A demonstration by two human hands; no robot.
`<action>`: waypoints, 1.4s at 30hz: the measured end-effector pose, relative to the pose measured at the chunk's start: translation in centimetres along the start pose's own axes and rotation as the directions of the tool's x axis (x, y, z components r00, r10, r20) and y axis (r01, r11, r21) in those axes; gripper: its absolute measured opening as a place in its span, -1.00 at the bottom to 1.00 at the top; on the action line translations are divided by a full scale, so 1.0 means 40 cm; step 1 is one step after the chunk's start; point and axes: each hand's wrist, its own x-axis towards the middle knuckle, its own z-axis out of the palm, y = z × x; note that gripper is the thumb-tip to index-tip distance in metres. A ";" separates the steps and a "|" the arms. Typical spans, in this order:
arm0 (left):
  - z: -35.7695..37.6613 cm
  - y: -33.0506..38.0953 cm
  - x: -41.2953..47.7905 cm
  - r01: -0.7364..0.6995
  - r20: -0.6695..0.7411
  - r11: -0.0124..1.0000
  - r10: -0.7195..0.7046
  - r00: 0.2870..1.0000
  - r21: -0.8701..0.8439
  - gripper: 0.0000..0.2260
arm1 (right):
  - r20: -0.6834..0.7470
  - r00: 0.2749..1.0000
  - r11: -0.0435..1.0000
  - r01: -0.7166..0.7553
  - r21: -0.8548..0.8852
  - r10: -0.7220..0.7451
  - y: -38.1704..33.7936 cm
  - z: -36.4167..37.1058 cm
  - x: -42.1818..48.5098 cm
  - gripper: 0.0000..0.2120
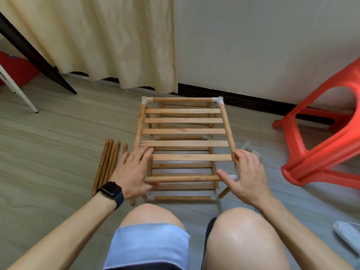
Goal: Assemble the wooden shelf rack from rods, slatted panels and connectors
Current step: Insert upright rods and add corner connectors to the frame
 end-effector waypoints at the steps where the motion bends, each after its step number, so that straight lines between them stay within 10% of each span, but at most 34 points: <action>1: -0.001 0.008 0.009 0.002 0.045 0.999 -0.004 0.999 0.045 0.01 | 0.097 0.992 0.984 0.100 -0.145 -0.086 0.001 0.005 0.003 -0.11; 5: -0.005 0.032 0.014 0.029 0.089 0.997 -0.035 0.995 0.077 -0.02 | 0.397 0.915 0.895 0.238 -0.377 -0.076 -0.006 0.027 0.037 -0.02; 17: 0.011 0.041 0.010 0.039 0.100 0.990 -0.053 0.994 0.133 -0.25 | 0.199 0.944 0.871 0.322 -0.370 -0.264 0.009 0.056 0.058 -0.55; 42: -0.032 0.058 0.022 0.094 0.149 0.988 -0.111 0.983 0.122 -0.50 | 0.228 0.948 0.846 0.305 -0.438 -0.223 -0.013 0.053 0.084 -0.62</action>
